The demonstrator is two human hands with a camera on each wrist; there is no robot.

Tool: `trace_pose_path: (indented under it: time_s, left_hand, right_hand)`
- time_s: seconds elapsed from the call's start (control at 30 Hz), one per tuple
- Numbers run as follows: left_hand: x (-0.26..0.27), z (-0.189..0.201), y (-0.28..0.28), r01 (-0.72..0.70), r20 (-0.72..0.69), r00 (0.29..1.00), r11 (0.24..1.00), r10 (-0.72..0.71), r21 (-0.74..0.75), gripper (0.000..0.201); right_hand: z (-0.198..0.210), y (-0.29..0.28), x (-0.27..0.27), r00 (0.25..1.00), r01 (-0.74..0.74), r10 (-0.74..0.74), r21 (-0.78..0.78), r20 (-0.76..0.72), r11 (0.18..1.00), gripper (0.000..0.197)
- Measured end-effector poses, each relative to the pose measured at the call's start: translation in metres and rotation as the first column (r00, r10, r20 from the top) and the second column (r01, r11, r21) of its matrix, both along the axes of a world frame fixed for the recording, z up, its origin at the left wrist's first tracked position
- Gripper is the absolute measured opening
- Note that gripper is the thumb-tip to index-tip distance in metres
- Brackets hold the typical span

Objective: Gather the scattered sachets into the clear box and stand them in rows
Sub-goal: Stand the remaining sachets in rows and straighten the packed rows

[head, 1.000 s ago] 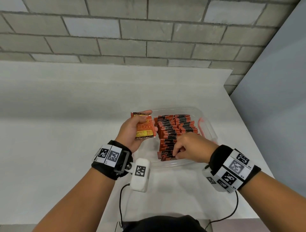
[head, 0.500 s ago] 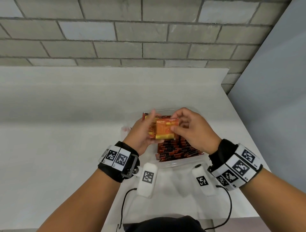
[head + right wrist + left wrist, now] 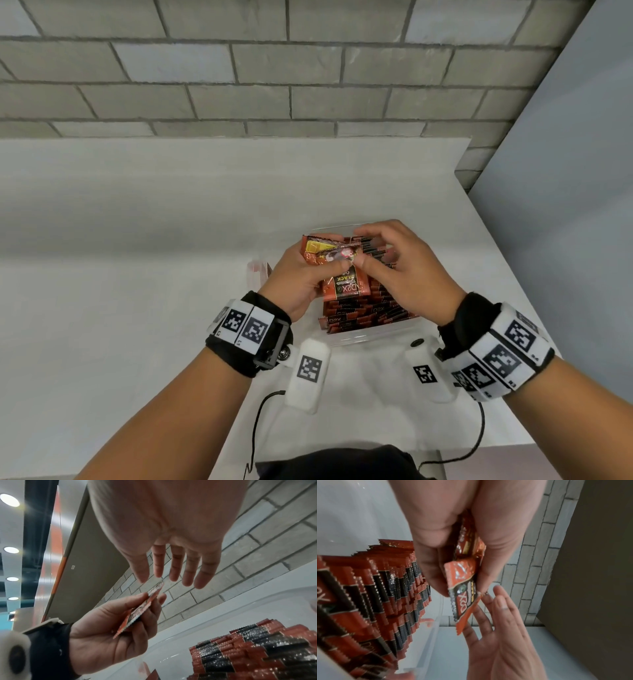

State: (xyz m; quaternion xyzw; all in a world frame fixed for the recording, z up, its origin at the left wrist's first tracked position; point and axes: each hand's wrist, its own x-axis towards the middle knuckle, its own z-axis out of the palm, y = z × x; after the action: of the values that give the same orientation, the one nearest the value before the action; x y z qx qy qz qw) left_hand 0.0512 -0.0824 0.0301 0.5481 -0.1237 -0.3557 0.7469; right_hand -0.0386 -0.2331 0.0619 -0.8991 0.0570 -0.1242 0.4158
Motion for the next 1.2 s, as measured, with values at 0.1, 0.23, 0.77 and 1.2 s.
trace_pose_path:
  time_s: [0.1,0.23,0.77,1.2]
  left_hand:
    - [-0.005,0.0,-0.005,0.032,0.006,0.999,0.999,-0.032,-0.004,0.046]
    - [-0.007,0.001,-0.006,0.055,-0.028,0.998,0.998,-0.055,-0.006,0.043]
    - [0.015,0.003,0.0,-0.024,0.119,0.993,0.999,0.019,0.045,0.039]
    - [0.019,0.008,-0.011,-0.026,0.182,0.983,0.996,0.01,0.083,0.037]
  right_hand:
    - [0.001,-0.002,0.002,0.999,0.017,-0.015,0.038,-0.05,0.999,0.021]
    - [0.002,-0.008,0.005,0.995,0.065,-0.054,0.122,-0.087,0.99,0.005]
    - [0.009,-0.021,0.009,0.974,0.114,-0.018,0.422,-0.226,0.9,0.008]
    - [0.011,-0.031,0.007,0.969,0.126,0.018,0.557,-0.246,0.821,0.018]
